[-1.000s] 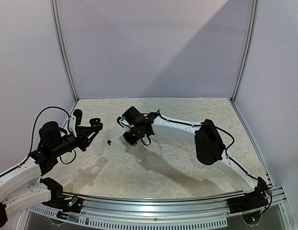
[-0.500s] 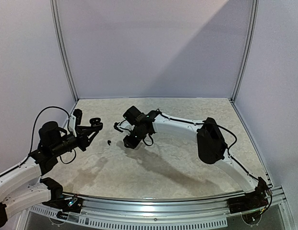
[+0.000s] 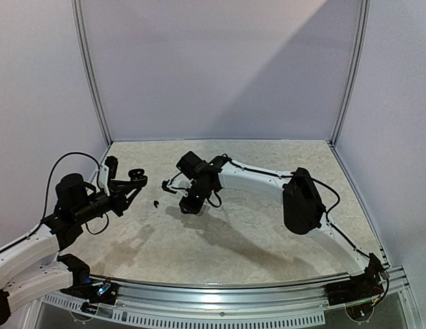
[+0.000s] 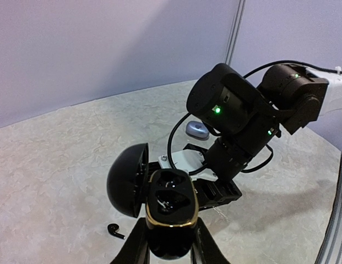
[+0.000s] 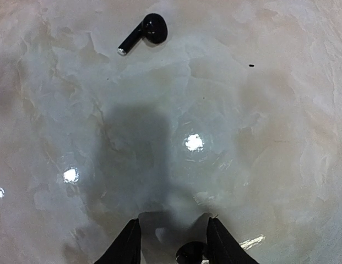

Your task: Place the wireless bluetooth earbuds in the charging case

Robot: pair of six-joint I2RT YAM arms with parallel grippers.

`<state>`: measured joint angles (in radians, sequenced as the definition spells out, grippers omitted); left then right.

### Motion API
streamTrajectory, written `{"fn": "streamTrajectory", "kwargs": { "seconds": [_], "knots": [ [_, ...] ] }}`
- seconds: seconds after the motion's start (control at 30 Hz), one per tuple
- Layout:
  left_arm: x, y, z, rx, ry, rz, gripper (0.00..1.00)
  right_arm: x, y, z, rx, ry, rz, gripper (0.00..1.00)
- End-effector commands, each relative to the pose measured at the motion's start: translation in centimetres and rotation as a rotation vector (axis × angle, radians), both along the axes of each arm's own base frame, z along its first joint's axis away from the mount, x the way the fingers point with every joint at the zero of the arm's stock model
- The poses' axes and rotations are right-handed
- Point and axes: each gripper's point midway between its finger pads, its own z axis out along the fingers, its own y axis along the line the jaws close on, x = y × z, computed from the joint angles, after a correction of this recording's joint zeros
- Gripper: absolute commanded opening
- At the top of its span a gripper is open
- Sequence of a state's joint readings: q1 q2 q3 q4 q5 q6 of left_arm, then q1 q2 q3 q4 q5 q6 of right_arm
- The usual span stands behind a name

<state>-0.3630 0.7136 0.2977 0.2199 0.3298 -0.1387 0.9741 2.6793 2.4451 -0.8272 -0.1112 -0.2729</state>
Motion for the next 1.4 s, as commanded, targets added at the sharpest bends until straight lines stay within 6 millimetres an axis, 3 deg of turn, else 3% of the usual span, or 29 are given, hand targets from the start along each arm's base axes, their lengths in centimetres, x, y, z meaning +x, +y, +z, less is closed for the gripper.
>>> {"fn": "streamTrajectory", "kwargs": {
  "seconds": [0.0, 0.6, 0.87, 0.93, 1.0, 1.2, 1.37],
  "knots": [
    [0.0, 0.2, -0.4, 0.008, -0.005, -0.004, 0.0, 0.2, -2.3, 0.8, -0.054, 0.035, -0.009, 0.45],
    [0.0, 0.1, -0.7, 0.011, 0.001, -0.012, 0.0, -2.4, -3.9, 1.4, -0.054, 0.175, 0.003, 0.41],
    [-0.2, 0.0, -0.7, 0.015, -0.004, -0.02, 0.0, -3.2, -3.0, 2.9, 0.007, 0.21, -0.002, 0.41],
    [-0.2, 0.0, -0.6, 0.014, -0.006, -0.022, 0.0, -3.1, -3.1, 3.1, 0.005, 0.21, -0.029, 0.41],
    [-0.2, -0.1, -0.6, 0.014, -0.007, -0.025, 0.0, -2.4, -3.2, 3.6, 0.006, 0.19, -0.065, 0.49],
    [-0.3, -0.1, -0.6, 0.015, -0.009, -0.031, 0.0, 1.2, -3.2, 6.4, 0.041, 0.064, -0.237, 0.55],
    [-0.3, -0.1, -0.6, 0.019, -0.013, -0.034, 0.0, 2.0, -2.1, 5.0, 0.093, 0.103, -0.376, 0.54]
  ]
}}
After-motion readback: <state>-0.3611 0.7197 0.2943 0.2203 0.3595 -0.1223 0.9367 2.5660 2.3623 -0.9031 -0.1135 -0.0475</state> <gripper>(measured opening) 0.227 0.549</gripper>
